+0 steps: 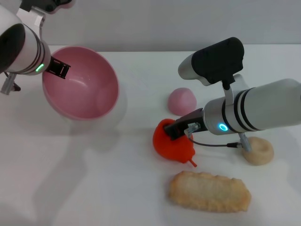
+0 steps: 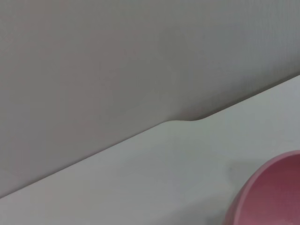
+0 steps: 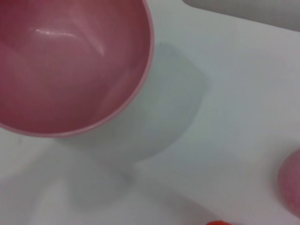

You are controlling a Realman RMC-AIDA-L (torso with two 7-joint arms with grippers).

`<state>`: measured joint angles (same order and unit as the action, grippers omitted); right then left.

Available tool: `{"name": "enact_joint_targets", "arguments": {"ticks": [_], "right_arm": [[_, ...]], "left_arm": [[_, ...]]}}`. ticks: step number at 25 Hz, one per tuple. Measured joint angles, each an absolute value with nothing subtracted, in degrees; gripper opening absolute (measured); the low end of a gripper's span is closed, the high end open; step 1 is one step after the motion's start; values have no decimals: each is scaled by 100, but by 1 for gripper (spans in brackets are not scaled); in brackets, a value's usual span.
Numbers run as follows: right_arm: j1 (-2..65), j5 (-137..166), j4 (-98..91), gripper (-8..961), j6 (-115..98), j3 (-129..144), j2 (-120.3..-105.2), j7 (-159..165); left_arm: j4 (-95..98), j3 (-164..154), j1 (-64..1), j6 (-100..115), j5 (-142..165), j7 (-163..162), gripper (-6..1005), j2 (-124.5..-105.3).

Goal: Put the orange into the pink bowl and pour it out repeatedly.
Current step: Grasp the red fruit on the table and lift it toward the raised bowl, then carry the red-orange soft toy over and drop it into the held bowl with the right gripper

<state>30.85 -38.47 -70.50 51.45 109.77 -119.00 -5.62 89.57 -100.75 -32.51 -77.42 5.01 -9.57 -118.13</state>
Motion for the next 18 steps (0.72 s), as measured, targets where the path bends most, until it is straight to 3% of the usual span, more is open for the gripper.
{"name": "enact_joint_targets", "arguments": {"ticks": [18], "right_arm": [[2560,-3263,-9329,58,5918,10481,-11895,-580]], "left_arm": [[8822,-10075,-3261,-7647,501,-958,43,-11814]]}}
